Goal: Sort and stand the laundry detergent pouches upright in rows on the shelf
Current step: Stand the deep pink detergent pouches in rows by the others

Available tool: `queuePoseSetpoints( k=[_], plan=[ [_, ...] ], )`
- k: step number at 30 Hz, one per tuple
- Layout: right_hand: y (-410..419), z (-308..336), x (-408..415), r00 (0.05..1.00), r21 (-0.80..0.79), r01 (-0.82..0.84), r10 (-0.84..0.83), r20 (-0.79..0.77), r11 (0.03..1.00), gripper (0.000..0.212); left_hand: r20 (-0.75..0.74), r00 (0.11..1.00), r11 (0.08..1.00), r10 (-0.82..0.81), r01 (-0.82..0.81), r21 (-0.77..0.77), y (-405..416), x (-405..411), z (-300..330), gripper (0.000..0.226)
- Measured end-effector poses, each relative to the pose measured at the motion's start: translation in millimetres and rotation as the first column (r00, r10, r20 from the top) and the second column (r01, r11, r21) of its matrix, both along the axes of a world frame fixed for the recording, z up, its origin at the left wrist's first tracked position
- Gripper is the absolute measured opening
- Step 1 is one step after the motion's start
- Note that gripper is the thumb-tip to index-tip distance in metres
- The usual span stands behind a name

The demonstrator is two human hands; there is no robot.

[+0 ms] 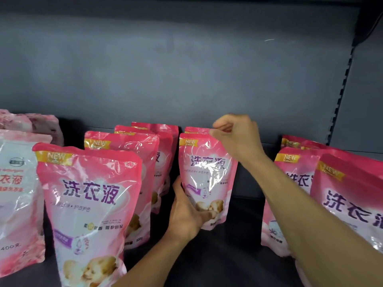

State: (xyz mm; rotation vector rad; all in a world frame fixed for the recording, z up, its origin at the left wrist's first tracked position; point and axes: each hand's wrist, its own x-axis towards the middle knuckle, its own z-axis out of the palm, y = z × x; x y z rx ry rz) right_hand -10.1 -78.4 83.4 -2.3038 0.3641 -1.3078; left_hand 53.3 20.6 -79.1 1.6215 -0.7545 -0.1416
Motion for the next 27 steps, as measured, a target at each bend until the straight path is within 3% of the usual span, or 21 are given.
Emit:
queuePoseSetpoints(
  k=[6, 10, 12, 16, 22, 25, 27],
  plan=[
    [15, 25, 14, 0.919, -0.279, -0.062, -0.054, -0.390, 0.958, 0.007, 0.010, 1.000, 1.000, 0.004, -0.004, 0.009, 1, 4, -1, 0.118],
    [22, 28, 35, 0.886, -0.335, -0.108, -0.062, -0.460, 0.936, 0.010, -0.006, 1.000, 1.000, -0.010, 0.010, 0.006, 0, 6, -2, 0.119],
    [19, 25, 42, 0.901, -0.253, -0.092, -0.027, -0.432, 0.963, 0.018, -0.013, 1.000, 1.000, -0.018, 0.019, 0.020, 1, 7, -4, 0.119],
    [14, 15, 46, 0.950, -0.028, -0.096, 0.083, -0.301, 0.995, 0.011, -0.031, 1.000, 0.996, 0.002, 0.001, 0.090, 1, 4, -7, 0.117],
    [18, 14, 33, 0.970, -0.119, -0.088, 0.058, -0.237, 0.989, 0.009, -0.061, 0.998, 0.997, -0.030, 0.035, 0.072, 0, 4, -9, 0.116],
    [20, 19, 8, 0.999, -0.182, -0.026, 0.020, -0.038, 0.983, 0.014, -0.061, 0.997, 0.997, -0.052, 0.056, 0.054, 1, 4, -8, 0.116],
    [19, 10, -14, 0.983, -0.064, 0.003, 0.008, 0.182, 0.998, 0.017, -0.054, 0.997, 0.998, -0.052, 0.054, 0.042, 1, 4, -7, 0.115]
  ],
)
